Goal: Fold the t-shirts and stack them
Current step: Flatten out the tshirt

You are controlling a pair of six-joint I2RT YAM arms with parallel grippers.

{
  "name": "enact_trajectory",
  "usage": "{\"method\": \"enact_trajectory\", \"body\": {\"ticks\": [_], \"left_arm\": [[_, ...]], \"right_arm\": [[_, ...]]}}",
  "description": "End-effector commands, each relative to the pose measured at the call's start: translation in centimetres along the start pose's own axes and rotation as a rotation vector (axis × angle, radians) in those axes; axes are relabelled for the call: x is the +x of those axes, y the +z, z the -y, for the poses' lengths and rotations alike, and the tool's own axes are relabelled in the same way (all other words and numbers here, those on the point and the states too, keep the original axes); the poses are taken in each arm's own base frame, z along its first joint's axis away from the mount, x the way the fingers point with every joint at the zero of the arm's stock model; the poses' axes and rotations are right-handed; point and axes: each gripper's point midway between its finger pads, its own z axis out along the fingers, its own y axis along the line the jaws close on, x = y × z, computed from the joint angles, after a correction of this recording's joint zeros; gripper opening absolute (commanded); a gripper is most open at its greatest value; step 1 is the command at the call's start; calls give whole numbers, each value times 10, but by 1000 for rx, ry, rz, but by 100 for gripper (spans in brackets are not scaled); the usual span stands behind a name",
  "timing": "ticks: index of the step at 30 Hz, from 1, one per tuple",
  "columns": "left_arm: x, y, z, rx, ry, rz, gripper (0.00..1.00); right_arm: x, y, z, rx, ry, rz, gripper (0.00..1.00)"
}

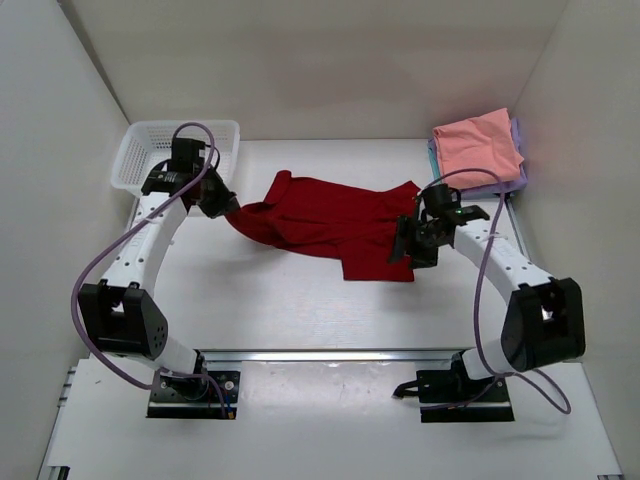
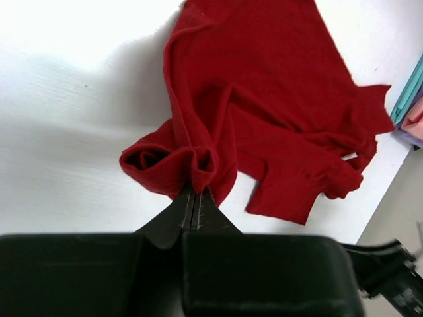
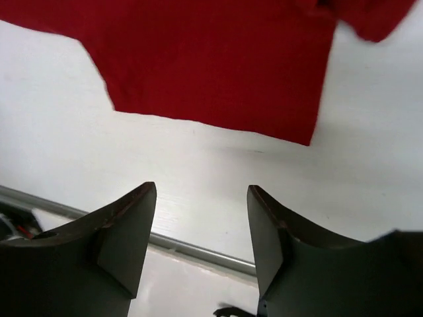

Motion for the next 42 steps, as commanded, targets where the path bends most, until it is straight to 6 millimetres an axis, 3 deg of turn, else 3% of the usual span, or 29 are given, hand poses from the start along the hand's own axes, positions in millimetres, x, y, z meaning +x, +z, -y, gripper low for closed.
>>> {"method": "enact_trajectory", "body": {"ticks": [1,9,14,18,20,21,22,24,26,27,28,29,30,31,32,33,34,35,36,38,42], "left_arm": [[7,-18,11,50,36,23,0],[33,-15,1,19,85,-23,0],[48,-14,-3,18,96,-55,0],[54,-10,-11,-10,104,-69,0],[56,-7,-10,-6,100,-83,0],[55,-7,-9,-6,101,-80,0],[51,-7,-8,-11,102,-70,0],[47,-4,-7,-11,84,-69,0],[39,-4,0,3,83,-57,0],[24,-10,13,37,81,-30,0],[21,-13,21,67,82,-34,0],[3,-19,32,90,75,12,0],[-4,-20,38,94,70,20,0],[-21,-33,52,128,72,65,0],[-31,-32,51,120,56,75,0],[-59,-57,75,176,48,157,0],[-69,-61,76,172,38,182,0],[-88,-83,89,206,38,250,0],[-97,-85,89,187,37,276,0],[-123,-122,107,228,43,393,0],[-139,-158,116,278,21,473,0]], "right_arm": [[-25,14,1,39,-6,130,54],[-34,61,44,158,67,138,54],[-39,87,56,251,53,81,57],[-42,100,62,293,54,61,54],[-37,104,58,284,53,38,40],[-39,104,59,290,53,39,13],[-35,102,60,306,45,20,0],[-42,93,51,307,42,25,0],[-57,67,35,284,37,80,0],[-63,46,23,256,49,90,0],[-81,28,13,235,50,148,0],[-88,7,-1,172,55,174,0],[-107,-16,-10,136,59,237,0],[-121,-47,-25,83,49,300,0],[-131,-73,-31,65,48,359,0],[-155,-120,-44,30,30,485,1],[-161,-138,-48,18,23,531,0],[-167,-165,-50,4,19,601,0],[-176,-201,-53,-12,16,697,1],[-184,-247,-58,-35,2,818,0],[-178,-327,-66,-33,-46,1014,0]]}}
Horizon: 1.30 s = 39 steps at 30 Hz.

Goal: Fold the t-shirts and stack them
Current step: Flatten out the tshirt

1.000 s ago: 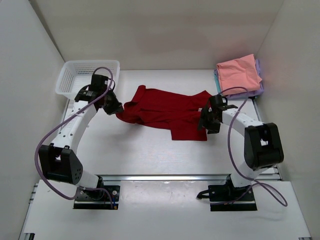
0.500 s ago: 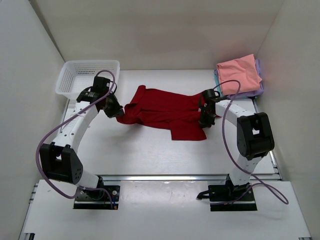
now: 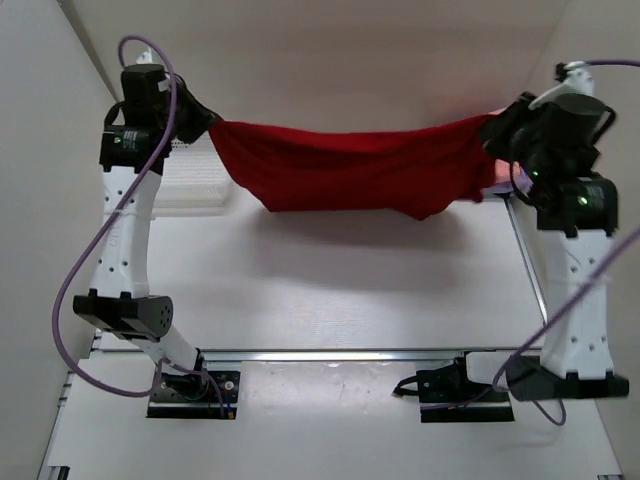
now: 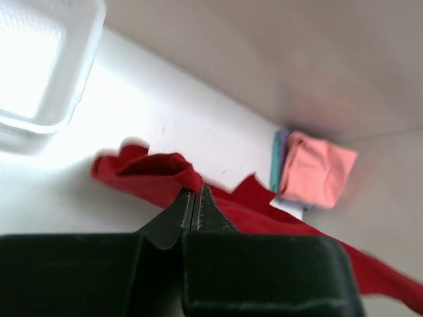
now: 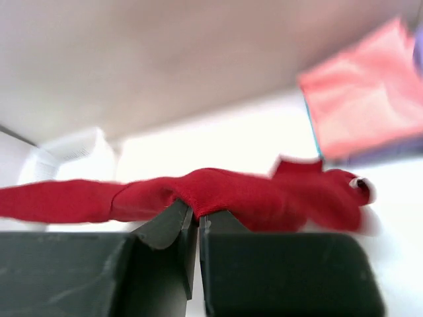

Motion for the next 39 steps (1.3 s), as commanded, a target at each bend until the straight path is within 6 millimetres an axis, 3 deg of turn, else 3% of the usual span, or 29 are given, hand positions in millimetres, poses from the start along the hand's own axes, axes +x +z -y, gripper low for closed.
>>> {"method": "enact_trajectory", "body": {"ticks": [1,5,9,13,16,18,20,21,24,25,28,29,30,31,32,33,34,35,36,38,39], "left_arm": [[-30,-39,14,27,-21,105,0],[-61,-83,32,54,-8,242,0],[-87,-128,43,109,-7,356,0],[-94,-142,52,145,-6,398,0],[-94,-138,54,154,-10,395,0],[-89,-125,51,146,-9,368,0],[-81,-102,47,134,-17,319,0],[-75,-89,42,125,-21,289,0],[-43,-23,25,75,-93,128,0],[-35,-15,28,91,-102,91,0],[9,62,11,44,-190,-120,0],[16,71,8,43,-196,-158,0],[20,87,6,47,-216,-195,0],[10,84,16,80,-212,-179,0],[7,95,15,89,-215,-180,0],[2,100,15,98,-227,-174,0],[-9,103,17,132,-246,-155,0],[-14,103,17,149,-257,-149,0],[-23,98,23,189,-272,-131,0],[-33,86,32,228,-277,-112,0],[-49,77,24,232,-292,-84,0]], "right_arm": [[-32,-38,-11,-27,-52,101,0],[-74,-90,-16,-42,-85,255,0],[-106,-130,-21,-77,-124,345,0],[-113,-128,-24,-131,-112,332,0],[-96,-105,-24,-171,-68,260,0],[-82,-86,-24,-177,-49,197,0],[-60,-52,-24,-182,-32,90,0],[-54,-45,-23,-178,-26,63,0],[-24,5,-20,-181,13,-79,0],[-18,14,-19,-170,17,-103,0],[8,65,-7,-139,32,-209,0],[22,87,-3,-127,35,-253,0],[17,89,-12,-151,22,-245,0],[11,103,-11,-149,10,-228,0],[6,114,-16,-174,14,-230,0],[10,130,-6,-162,57,-255,0],[-6,126,-15,-197,73,-227,1],[-2,135,-11,-209,89,-252,0],[-20,129,-19,-233,82,-199,0],[-33,116,-30,-261,38,-139,0],[-47,94,-37,-277,22,-85,0]]}}
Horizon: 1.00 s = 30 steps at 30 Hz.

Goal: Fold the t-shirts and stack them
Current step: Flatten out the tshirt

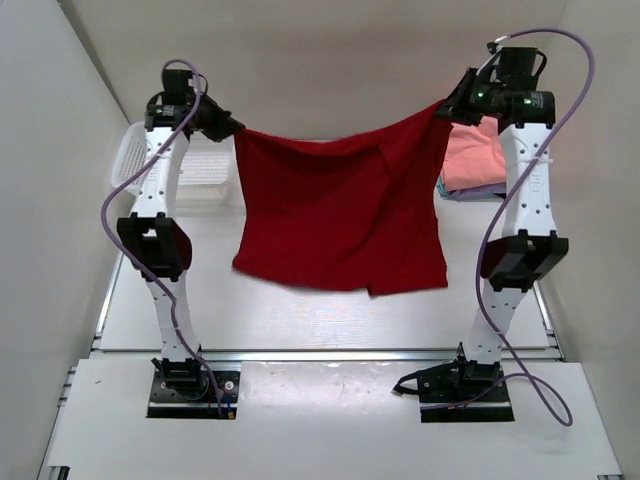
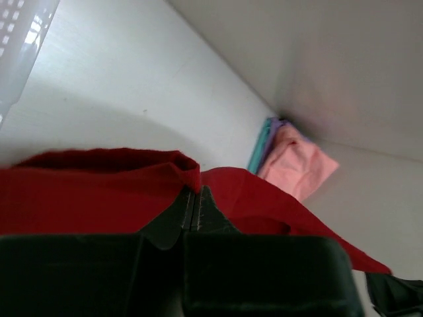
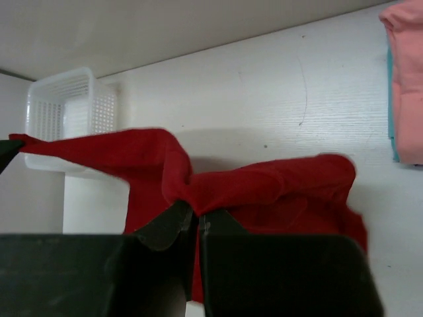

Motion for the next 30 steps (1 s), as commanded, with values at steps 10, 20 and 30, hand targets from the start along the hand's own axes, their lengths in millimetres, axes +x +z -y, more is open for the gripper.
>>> {"method": "enact_trajectory", "body": {"ticks": [10,20,30], "left_arm": [[-8,-172,67,331,148,261,0],[94,-136,-81,-48,147,85,0],[189,-152,-217,-327,141,-77,0]], "right_arm": [[-7,-112,-28,-2,-191,231,0],[151,-99,43,199,-116,-33,0],[339,-156,109,358,81,-423,0]]}}
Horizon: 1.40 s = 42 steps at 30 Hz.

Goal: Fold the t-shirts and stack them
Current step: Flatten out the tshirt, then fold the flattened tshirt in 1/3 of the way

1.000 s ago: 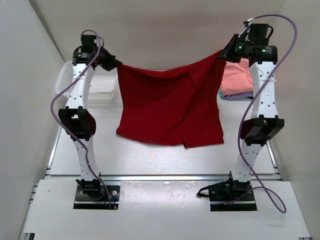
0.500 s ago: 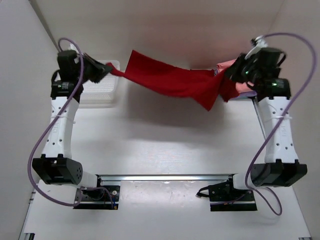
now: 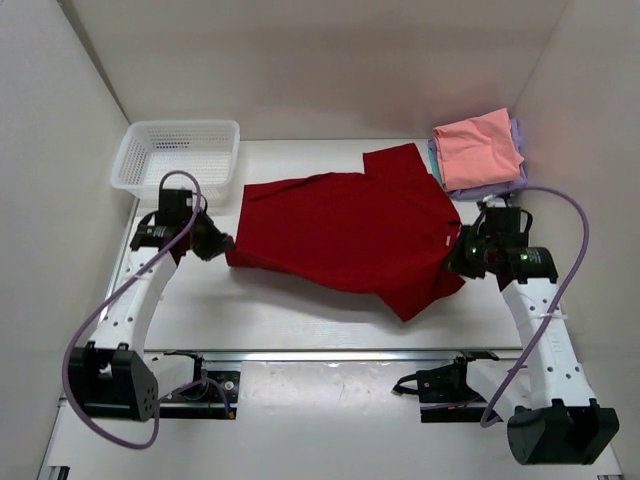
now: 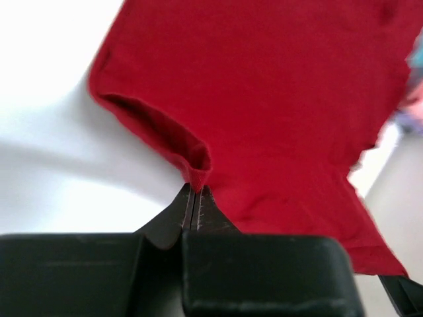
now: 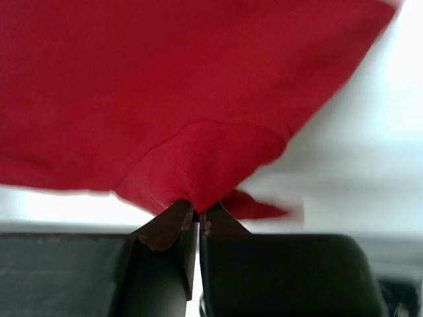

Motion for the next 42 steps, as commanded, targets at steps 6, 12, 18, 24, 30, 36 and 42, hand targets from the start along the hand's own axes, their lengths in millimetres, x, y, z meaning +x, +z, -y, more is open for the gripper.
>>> {"method": "enact_trajectory", "body": {"ticks": [6,12,18,24,30,36,42], "left_arm": [[54,4,-82,-200,8,-90,0],[61,16,-98,-238,-20,-113,0],[57,34,-95,-245,-31,-142,0],[32,52,-73,-232,-9,-144,0],[6,71,-51,-209,-7,-140,0],[-6,95,-42,-204,-15,-168,0],[-14,115,-36,-192,-27,-191,0]], "right_arm": [[118,13,46,135,123,-395,0],[112,19,58,174,149,-409,0],[81,39,62,184,178,-361,0],[52,61,64,180,193,-336,1],[29,75,66,185,204,-335,0],[9,92,72,207,215,-342,0],[-6,105,76,217,219,-349,0]]}}
